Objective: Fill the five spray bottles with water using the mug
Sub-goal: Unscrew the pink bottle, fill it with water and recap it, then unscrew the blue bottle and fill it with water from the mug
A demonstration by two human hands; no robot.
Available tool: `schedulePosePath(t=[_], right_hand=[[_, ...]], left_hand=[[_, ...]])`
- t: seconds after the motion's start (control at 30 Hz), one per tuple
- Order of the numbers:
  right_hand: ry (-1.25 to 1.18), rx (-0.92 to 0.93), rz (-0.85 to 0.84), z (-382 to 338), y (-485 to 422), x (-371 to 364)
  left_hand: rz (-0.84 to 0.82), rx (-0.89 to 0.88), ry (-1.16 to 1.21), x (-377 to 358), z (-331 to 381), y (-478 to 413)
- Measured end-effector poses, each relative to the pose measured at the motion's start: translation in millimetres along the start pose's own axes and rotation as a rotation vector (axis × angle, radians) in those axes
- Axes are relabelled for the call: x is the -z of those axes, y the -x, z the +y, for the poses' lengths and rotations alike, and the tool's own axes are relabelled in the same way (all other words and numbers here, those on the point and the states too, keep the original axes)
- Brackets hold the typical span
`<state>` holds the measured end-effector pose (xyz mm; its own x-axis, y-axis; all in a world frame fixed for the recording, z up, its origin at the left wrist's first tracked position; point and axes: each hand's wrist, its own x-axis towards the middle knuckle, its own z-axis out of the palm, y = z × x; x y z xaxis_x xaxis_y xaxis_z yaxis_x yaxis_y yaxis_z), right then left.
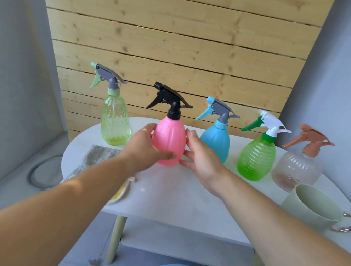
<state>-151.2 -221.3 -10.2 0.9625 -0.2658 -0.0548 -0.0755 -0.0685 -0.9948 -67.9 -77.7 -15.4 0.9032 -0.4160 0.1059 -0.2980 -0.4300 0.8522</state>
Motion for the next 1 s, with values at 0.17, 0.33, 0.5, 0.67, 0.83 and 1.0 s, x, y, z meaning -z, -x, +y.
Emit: schedulePosePath(t=[0.17,0.33,0.5,0.67,0.83,1.0], right_hand=[[-0.022,-0.024,-0.002,5.3,-36.9,-16.9],[0.042,-0.044,0.037,6.3,-54.9,-24.3],[0.11,-0.007,0.042,10.2,-57.7,-20.9],[0.211,0.052,0.114,3.3,-29.8,-3.3],[0.346,0.178,0.384,-2.8,22.6,28.4],[0.501,0.185,0.557,-13.0,38.6,64.0]], left_hand=[[0.0,0.01,-0.067,13.0,-7.1,-33.0],[-0.02,0.038,-0.072,15.6,-20.3,-47.0],[-0.051,0.058,-0.103,14.4,-20.9,-50.8],[-0.034,0.129,-0.215,15.8,-6.0,-37.1],[0.284,-0.111,-0.222,-12.9,6.1,8.7],[-0.001,-0.128,-0.041,-48.8,29.2,7.7]])
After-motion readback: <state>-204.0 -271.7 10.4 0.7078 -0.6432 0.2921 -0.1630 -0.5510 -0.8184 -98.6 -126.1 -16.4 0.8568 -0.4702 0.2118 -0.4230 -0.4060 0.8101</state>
